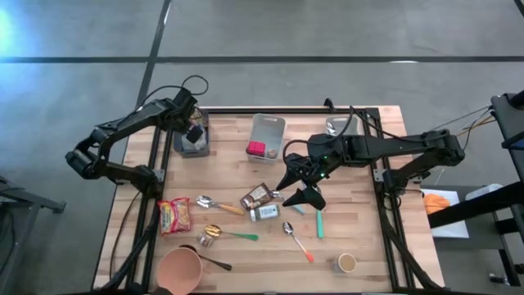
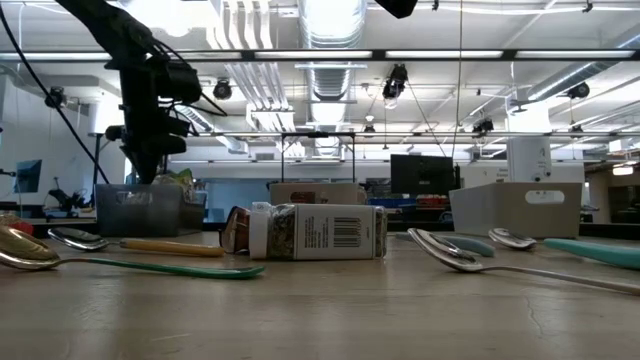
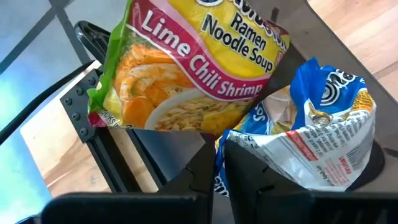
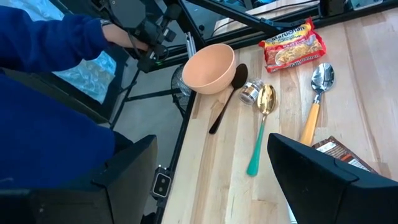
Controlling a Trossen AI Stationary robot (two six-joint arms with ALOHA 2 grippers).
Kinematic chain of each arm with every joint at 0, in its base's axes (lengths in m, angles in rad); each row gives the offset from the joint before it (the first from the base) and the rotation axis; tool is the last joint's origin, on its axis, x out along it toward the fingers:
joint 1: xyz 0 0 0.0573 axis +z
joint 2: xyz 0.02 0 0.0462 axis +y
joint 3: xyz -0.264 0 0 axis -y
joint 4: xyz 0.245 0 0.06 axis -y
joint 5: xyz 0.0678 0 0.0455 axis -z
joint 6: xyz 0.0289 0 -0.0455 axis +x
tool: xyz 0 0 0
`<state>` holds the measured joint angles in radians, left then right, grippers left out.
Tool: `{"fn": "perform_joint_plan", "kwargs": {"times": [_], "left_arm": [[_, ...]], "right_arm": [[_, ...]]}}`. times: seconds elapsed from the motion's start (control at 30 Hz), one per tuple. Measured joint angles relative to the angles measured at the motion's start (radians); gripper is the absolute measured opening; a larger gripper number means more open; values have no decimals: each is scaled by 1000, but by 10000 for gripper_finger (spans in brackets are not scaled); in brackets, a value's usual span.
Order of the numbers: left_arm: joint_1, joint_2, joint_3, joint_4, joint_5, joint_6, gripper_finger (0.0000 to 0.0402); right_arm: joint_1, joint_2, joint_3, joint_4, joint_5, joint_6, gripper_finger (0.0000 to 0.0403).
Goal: Pick & Place Food Item
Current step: Put the blue noodle pack into the black bin
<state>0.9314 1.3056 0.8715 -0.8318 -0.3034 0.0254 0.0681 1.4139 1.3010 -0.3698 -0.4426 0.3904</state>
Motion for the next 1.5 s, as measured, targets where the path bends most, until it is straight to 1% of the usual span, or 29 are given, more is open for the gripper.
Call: {"fn": "perform_joint_plan", "kwargs": {"times": [0.17,0.3,0.37,0.67,0.9,1.2,1.3,1.5], "left_arm": [[0,0,0,0,24,61,33],[0,0,0,1,26,52,7],[0,0,0,3,26,53,3],[0,-2,21,61,-3,0,1],[0,-2,54,112,-61,-3,0],[0,-2,55,106,-52,-8,2],[0,-1,55,94,-33,-9,20],[0,-1,55,72,-29,-8,96]], "right_arm": [[3,0,0,0,0,2,302],[6,0,0,0,0,2,302],[6,0,0,0,0,2,302],[8,0,0,0,0,2,302],[13,0,0,-1,0,2,302],[15,0,0,-1,0,2,302],[15,0,0,-1,0,-1,302],[15,0,0,-1,0,-1,302]]}}
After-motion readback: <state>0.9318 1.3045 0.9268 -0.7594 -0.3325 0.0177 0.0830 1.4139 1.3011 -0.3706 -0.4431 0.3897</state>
